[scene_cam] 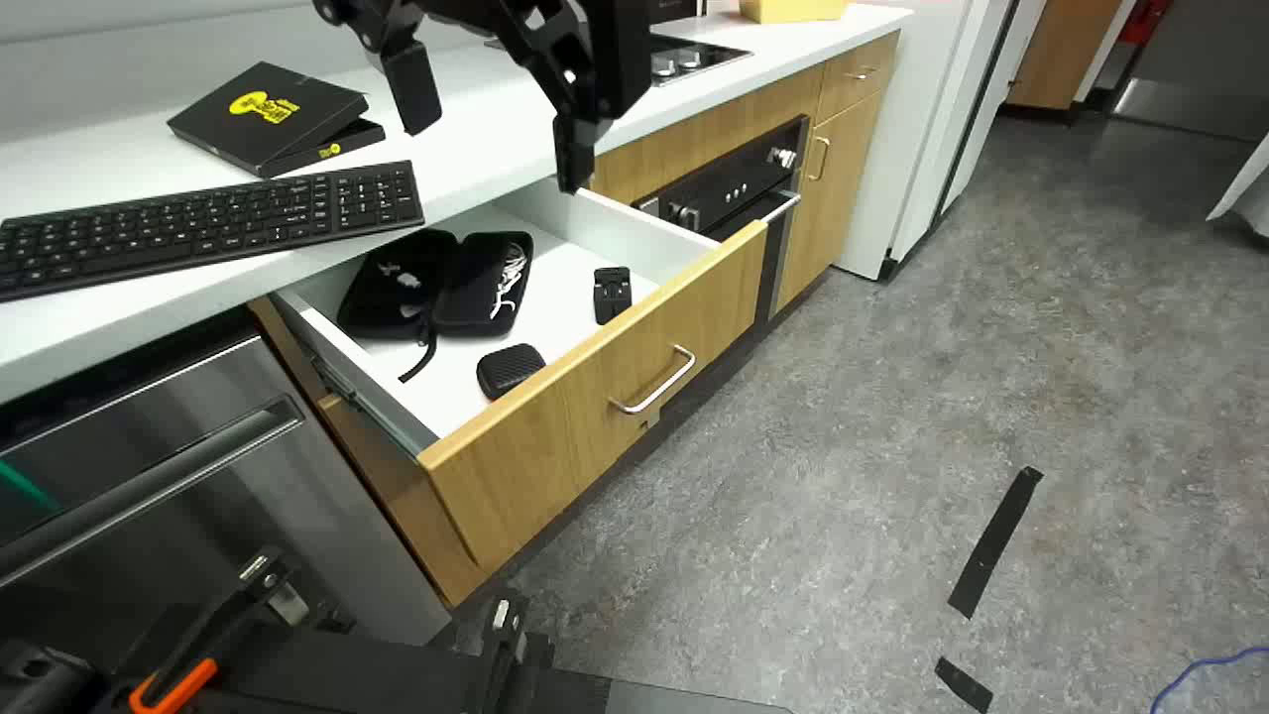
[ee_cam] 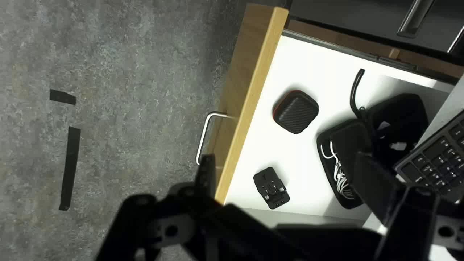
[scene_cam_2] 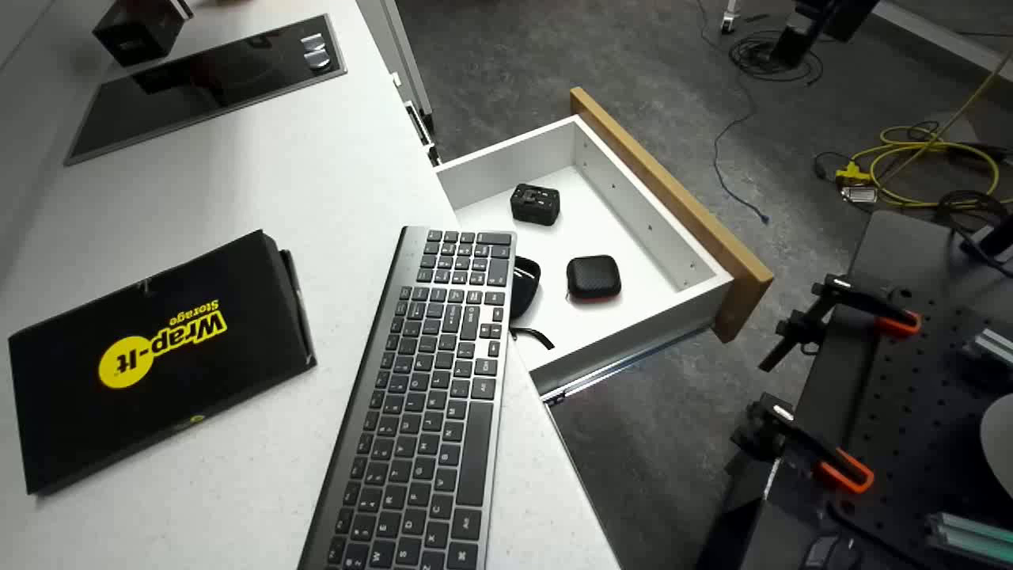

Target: Close the open drawer.

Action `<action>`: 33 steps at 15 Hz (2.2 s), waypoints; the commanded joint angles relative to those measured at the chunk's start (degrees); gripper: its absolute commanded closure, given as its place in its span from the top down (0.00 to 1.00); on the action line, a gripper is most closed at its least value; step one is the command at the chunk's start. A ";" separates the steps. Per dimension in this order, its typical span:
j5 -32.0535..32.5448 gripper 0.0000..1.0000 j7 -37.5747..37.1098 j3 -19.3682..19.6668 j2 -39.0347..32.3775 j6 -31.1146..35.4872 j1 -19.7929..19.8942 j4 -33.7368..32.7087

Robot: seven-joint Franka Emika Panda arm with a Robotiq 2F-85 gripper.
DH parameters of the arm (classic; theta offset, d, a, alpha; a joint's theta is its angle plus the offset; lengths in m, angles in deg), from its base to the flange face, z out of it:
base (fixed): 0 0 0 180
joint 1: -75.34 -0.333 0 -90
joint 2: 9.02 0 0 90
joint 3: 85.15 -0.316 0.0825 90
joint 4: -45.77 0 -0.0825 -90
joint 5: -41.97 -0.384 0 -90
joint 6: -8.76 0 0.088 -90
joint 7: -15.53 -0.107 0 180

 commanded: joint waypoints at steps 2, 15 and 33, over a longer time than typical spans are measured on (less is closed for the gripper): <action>-0.91 1.00 0.69 -1.01 -0.37 -0.17 0.98 -0.14; -1.84 1.00 -8.67 -2.28 -18.39 20.22 2.07 -3.46; 6.75 1.00 -21.28 -0.33 -46.21 34.48 6.52 -12.45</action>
